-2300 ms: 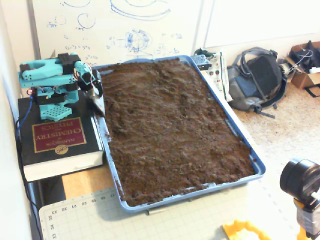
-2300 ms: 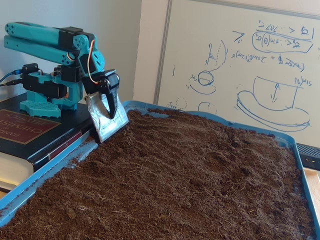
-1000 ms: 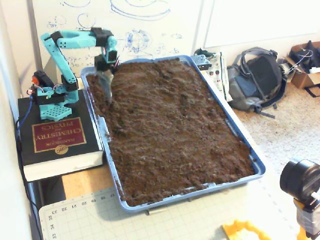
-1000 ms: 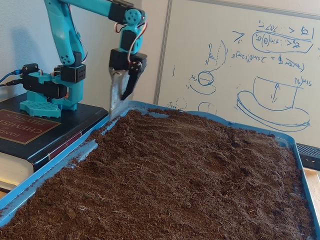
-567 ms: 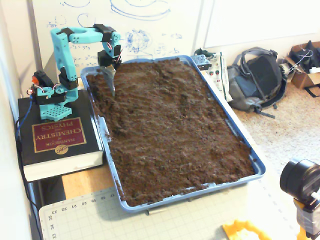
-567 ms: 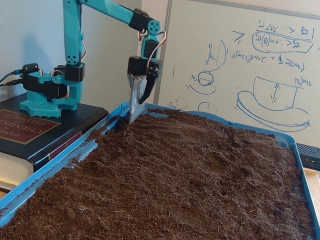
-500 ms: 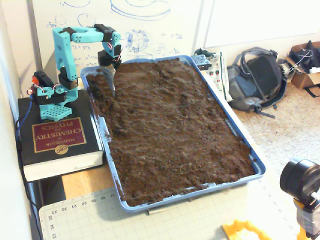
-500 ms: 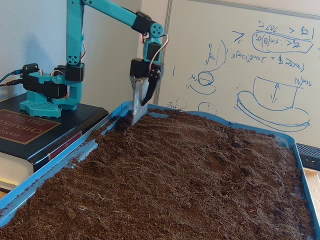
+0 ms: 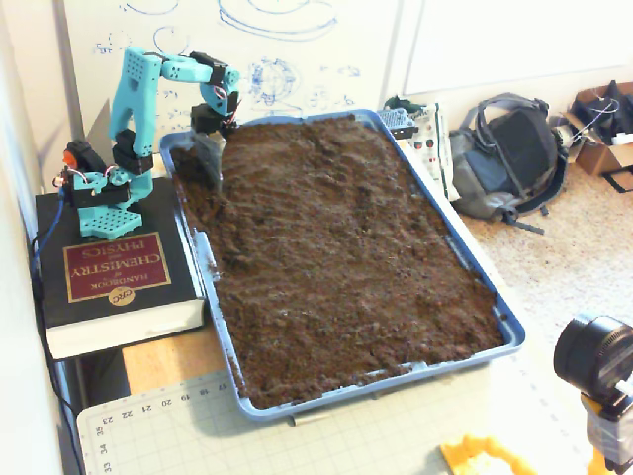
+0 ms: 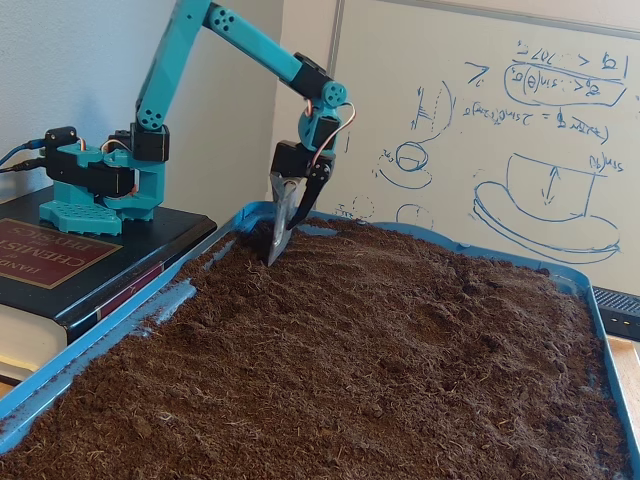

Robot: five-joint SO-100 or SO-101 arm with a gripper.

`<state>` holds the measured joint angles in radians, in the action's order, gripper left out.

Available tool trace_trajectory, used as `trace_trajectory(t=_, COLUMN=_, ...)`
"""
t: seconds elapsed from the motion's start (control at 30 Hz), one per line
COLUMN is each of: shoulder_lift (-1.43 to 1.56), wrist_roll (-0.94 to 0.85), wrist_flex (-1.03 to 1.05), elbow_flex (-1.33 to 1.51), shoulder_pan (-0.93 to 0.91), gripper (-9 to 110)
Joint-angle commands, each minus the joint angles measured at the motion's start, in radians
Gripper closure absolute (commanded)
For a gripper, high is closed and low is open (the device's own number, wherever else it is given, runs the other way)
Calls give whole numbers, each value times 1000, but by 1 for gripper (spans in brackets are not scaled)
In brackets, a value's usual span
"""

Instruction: Build a berm.

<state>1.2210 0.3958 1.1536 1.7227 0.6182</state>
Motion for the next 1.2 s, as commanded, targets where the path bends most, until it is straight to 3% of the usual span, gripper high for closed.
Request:
trace_trajectory(t=0.0, shoulder_lift=-15, wrist_roll=49, wrist_flex=-11, elbow_flex=-115, shoulder_pan=23, gripper=101)
trace_trajectory(t=0.4, shoulder_lift=-227, wrist_roll=74, wrist_flex=-9, elbow_flex=-422, shoulder_pan=-37, gripper=101)
trace_trajectory(t=1.17, shoulder_lift=29, wrist_roll=55, wrist_flex=3, elbow_flex=-463, shoulder_pan=-285, gripper=101)
